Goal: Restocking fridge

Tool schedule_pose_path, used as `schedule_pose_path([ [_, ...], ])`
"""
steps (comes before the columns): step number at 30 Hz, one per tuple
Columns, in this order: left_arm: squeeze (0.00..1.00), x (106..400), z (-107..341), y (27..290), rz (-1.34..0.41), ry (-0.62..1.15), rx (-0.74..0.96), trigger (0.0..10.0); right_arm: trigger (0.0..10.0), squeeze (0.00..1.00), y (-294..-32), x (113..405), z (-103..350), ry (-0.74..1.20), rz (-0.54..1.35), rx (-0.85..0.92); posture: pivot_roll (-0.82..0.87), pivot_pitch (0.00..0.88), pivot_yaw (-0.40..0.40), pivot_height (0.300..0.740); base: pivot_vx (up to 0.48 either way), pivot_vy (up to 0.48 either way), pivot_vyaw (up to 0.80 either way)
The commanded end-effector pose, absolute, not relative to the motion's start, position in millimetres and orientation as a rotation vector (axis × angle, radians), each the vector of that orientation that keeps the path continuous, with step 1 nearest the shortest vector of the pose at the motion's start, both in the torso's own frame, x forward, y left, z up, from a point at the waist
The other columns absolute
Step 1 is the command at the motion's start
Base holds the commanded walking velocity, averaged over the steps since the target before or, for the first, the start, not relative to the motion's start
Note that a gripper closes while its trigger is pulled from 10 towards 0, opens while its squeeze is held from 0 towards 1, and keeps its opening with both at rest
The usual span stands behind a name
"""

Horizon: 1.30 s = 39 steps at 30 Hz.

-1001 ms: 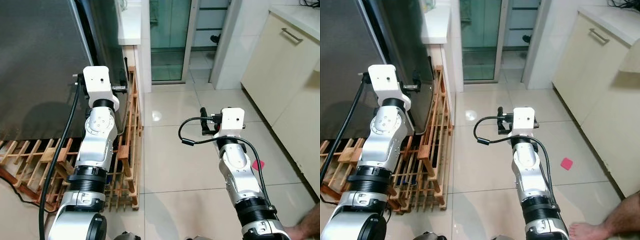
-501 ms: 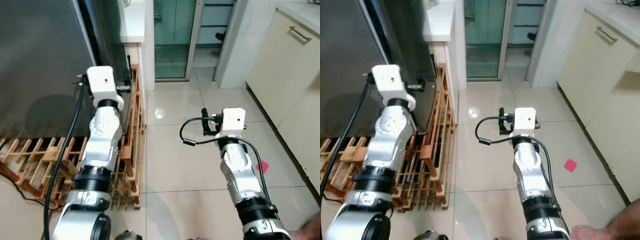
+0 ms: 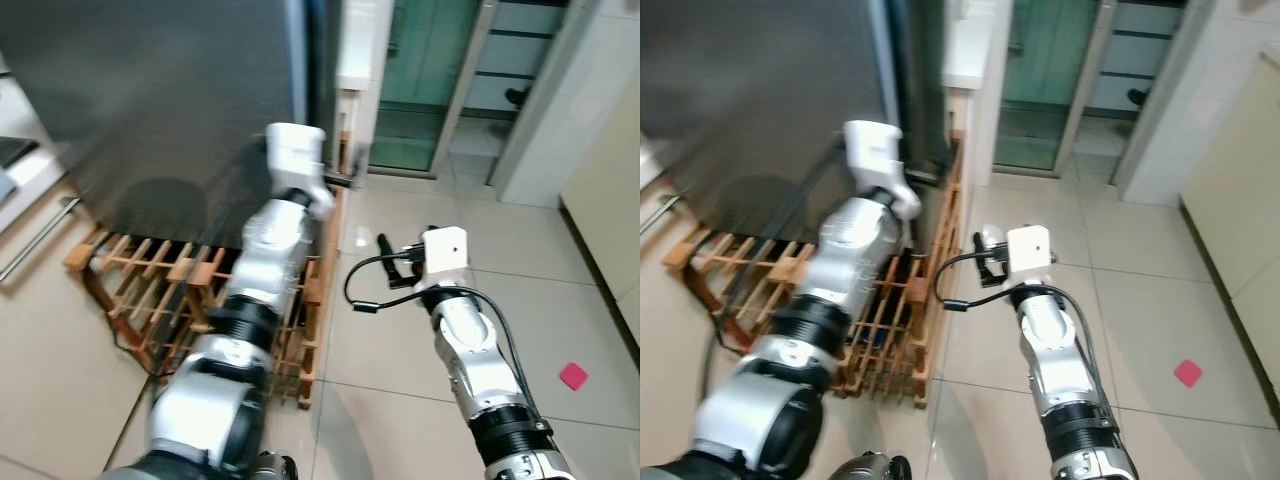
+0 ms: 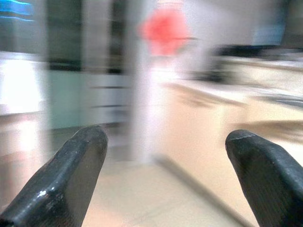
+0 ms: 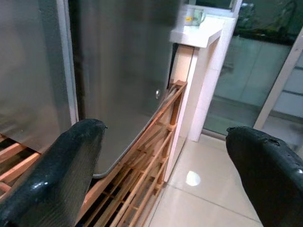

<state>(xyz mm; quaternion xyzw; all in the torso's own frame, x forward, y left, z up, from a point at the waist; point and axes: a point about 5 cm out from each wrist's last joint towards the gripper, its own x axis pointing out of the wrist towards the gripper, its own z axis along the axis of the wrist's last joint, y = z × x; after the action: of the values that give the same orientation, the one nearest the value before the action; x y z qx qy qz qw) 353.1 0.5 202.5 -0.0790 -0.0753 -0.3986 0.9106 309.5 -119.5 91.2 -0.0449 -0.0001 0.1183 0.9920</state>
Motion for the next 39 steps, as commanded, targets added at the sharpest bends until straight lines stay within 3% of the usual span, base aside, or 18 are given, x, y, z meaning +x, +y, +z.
schedule_pose_path([
  [1, 0.0, 313.3, 239.8, -65.5, -1.129, -0.251, -0.334, 10.0, 10.0, 0.0, -132.3, 305.4, 83.1, 0.038, 0.193, -0.118, -0.08, 0.0, 0.034, 0.74, 0.0, 0.0, 0.0],
  [4, 0.0, 315.0, 243.4, -55.6, -1.142, -0.28, -0.338, 10.0, 10.0, 0.0, -130.2, 303.0, 83.7, 0.037, 0.209, -0.092, -0.08, 0.0, 0.036, 0.74, 0.0, 0.0, 0.0],
  [6, 0.0, 333.5, 237.2, -22.9, -1.002, -0.282, -0.326, 10.0, 10.0, 0.0, -128.3, 301.2, 83.3, 0.044, 0.219, -0.076, -0.07, 0.0, 0.031, 0.74, 0.0, 0.0, 0.0],
  [8, 0.0, 335.6, 235.8, -18.2, -0.981, -0.283, -0.315, 10.0, 10.0, 0.0, -128.0, 301.0, 83.1, 0.045, 0.22, -0.074, -0.07, 0.0, 0.031, 0.74, 0.0, 0.0, 0.0],
  [15, 0.0, 349.3, 215.7, 58.2, -0.669, -0.254, -0.227, 10.0, 10.0, 0.0, -118.8, 309.9, 88.5, 0.033, 0.261, -0.073, -0.03, 0.0, 0.019, 0.74, 0.0, 0.0, 0.0],
  [18, 0.0, 354.2, 204.3, 78.4, -0.539, -0.218, -0.21, 10.0, 10.0, 0.0, -114.3, 314.5, 91.3, 0.029, 0.281, -0.074, -0.02, 0.0, 0.006, 0.74, 0.0, 0.0, 0.0],
  [24, 0.0, 357.0, 184.6, 86.3, -0.366, -0.161, -0.091, 10.0, 10.0, 0.0, -115.2, 320.0, 95.0, 0.026, 0.272, -0.063, 0.0, 0.0, -0.005, 0.74, 0.0, 0.0, 0.0],
  [33, 0.0, 357.6, 183.9, 77.0, -0.314, -0.161, -0.035, 10.0, 10.0, 0.0, -113.5, 325.8, 99.9, 0.006, 0.235, -0.029, -0.03, 0.0, 0.015, 0.74, 0.0, 0.0, 0.0],
  [39, 0.0, 367.2, 187.2, 117.8, -0.06, -0.173, -0.007, 10.0, 10.0, 0.0, -98.1, 345.4, 115.7, -0.015, 0.28, -0.014, -0.01, 0.0, 0.007, 0.74, 0.0, 0.0, 0.0],
])
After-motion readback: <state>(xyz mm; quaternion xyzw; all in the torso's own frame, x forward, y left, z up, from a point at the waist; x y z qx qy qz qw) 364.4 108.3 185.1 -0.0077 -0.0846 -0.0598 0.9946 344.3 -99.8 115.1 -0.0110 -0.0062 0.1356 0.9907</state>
